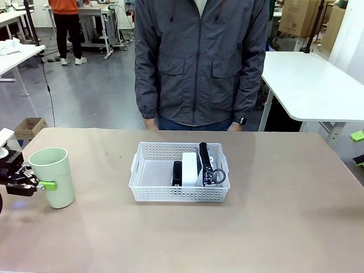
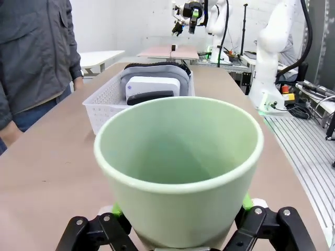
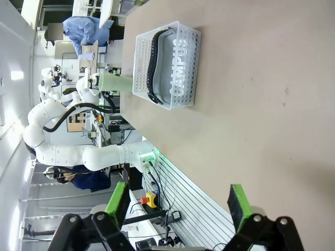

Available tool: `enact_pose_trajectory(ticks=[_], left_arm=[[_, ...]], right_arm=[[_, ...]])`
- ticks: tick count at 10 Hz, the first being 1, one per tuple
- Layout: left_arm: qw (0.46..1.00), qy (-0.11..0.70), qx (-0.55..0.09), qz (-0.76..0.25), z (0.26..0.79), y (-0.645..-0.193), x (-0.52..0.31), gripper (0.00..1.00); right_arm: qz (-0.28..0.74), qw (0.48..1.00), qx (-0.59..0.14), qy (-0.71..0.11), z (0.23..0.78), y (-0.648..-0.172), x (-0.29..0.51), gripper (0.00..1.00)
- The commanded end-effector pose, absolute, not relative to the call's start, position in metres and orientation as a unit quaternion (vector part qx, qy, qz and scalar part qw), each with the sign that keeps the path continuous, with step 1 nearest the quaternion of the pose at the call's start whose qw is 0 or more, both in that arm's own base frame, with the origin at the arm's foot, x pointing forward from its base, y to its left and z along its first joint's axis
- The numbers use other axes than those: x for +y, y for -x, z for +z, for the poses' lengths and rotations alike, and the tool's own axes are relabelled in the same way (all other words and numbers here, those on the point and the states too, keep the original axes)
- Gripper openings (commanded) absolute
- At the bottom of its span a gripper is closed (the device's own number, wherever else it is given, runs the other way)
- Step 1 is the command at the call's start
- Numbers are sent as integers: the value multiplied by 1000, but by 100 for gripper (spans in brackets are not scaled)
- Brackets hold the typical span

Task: Efficiently arrange items inside the basket to fit them all.
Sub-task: Pick up the Reusable plastic cup and place it inside the Organizing basket.

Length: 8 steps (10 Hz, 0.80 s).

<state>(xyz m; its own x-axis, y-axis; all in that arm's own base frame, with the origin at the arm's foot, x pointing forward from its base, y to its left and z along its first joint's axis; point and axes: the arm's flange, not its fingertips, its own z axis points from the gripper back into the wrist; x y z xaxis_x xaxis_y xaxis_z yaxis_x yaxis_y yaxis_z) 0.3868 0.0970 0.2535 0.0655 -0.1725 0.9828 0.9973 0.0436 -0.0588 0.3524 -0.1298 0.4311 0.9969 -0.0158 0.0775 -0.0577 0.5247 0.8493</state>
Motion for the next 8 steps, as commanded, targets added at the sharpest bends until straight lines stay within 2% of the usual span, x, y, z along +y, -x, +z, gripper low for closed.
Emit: enact_pose_trajectory(ticks=[1,3,4,5,6,7,8], left_arm=[[558,454,-455,-524,255,-383,102,0],[552,450,-466,-524,263,-379,102,0],[552,445,-471,-525,272,-375,103,30],[558,438,-479,-518,292,-368,104,30],[589,460,-457,-483,326,-360,109,0],[606,462,-452,-463,364,-343,120,30],[608,449,-470,-456,394,-325,128,0]], right_arm=[[17,874,-33,-484,434,-349,-133,100],[17,874,-33,-484,434,-349,-133,100],[17,874,-33,-484,434,-349,-133,100],[17,874,-33,-484,434,-349,-133,100],[17,874,-33,-484,434,-349,-133,100],[17,874,-33,-484,434,-349,-133,100],[17,874,-33,-484,434,-349,-133,100]])
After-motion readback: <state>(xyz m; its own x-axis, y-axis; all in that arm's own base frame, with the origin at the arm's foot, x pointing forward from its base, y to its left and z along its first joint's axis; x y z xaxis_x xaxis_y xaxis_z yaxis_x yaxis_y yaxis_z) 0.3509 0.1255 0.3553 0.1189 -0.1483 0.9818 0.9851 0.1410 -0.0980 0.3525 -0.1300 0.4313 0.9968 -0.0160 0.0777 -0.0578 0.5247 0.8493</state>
